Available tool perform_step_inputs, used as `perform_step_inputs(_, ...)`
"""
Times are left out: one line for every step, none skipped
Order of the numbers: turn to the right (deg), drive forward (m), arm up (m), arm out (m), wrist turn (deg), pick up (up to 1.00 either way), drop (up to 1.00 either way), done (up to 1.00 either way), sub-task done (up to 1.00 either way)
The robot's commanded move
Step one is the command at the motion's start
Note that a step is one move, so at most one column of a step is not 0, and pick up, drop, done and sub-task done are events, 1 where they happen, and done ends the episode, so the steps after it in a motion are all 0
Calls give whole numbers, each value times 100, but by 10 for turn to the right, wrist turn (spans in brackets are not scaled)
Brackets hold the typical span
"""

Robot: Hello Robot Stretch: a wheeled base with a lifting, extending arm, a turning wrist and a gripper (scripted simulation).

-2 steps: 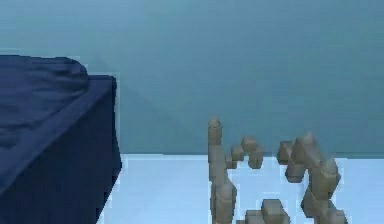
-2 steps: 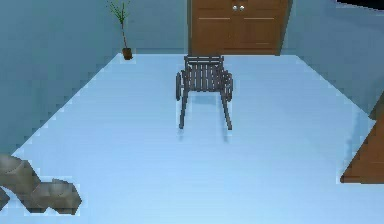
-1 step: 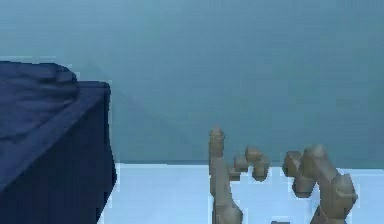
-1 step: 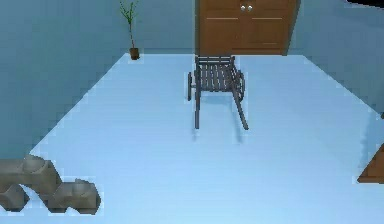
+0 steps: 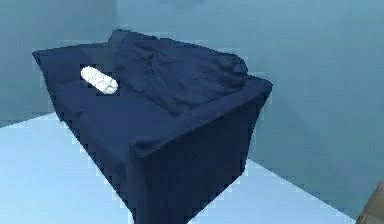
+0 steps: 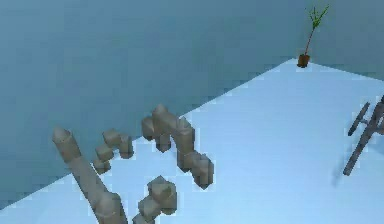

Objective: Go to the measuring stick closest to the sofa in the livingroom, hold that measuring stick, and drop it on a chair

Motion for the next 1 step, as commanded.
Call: perform_step_inputs(-450,0,0,0,0,0,0,0,0)
